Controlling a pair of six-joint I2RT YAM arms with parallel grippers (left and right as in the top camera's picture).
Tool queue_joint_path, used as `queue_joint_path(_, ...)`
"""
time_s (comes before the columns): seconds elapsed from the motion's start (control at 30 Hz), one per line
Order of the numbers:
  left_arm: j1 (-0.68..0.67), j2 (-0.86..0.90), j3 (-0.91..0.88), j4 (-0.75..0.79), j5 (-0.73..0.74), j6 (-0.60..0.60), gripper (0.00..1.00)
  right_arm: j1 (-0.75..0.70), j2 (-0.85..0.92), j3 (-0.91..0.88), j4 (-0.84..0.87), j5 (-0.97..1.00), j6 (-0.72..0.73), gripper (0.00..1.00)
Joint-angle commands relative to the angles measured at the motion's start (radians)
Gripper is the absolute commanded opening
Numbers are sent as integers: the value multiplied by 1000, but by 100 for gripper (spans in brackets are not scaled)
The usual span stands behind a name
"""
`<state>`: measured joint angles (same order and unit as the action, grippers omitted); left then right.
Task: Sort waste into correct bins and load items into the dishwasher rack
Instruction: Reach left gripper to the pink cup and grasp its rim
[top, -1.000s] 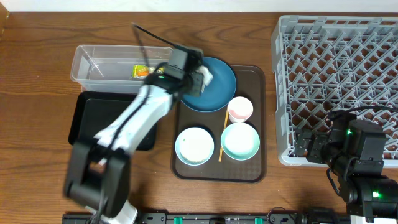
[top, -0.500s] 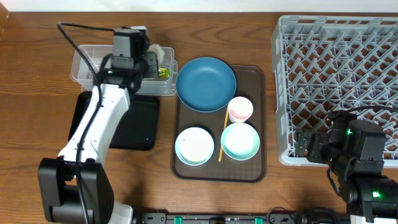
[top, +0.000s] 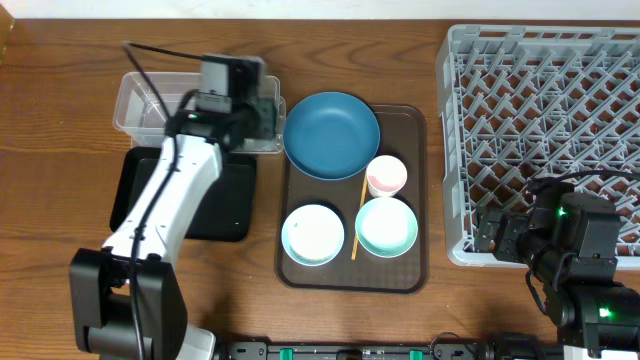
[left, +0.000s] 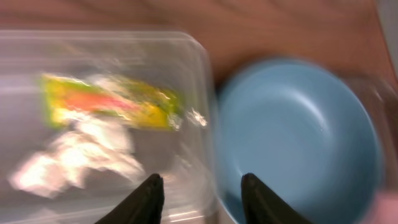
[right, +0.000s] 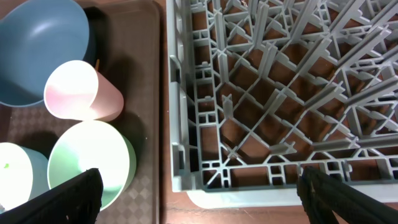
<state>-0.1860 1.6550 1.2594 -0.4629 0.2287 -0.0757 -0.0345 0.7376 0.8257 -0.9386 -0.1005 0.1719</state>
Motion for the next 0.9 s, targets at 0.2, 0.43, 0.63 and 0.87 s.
queue_joint_path(0.2,-88,-31,9,-231,78,-49,54,-7,-4,16,0,7,-12,99)
queue_joint_path(0.43,-102,-54,9,-317,111,-75,54,-7,-4,16,-1,7,-12,99)
queue_joint_path(0.63,-115,-54,8,-455,111,-75,53,-7,-4,16,-4,7,-12,99)
queue_joint_path(0.87,-174,-54,8,-448,111,-75,53,-7,-4,16,-6,6,-12,99)
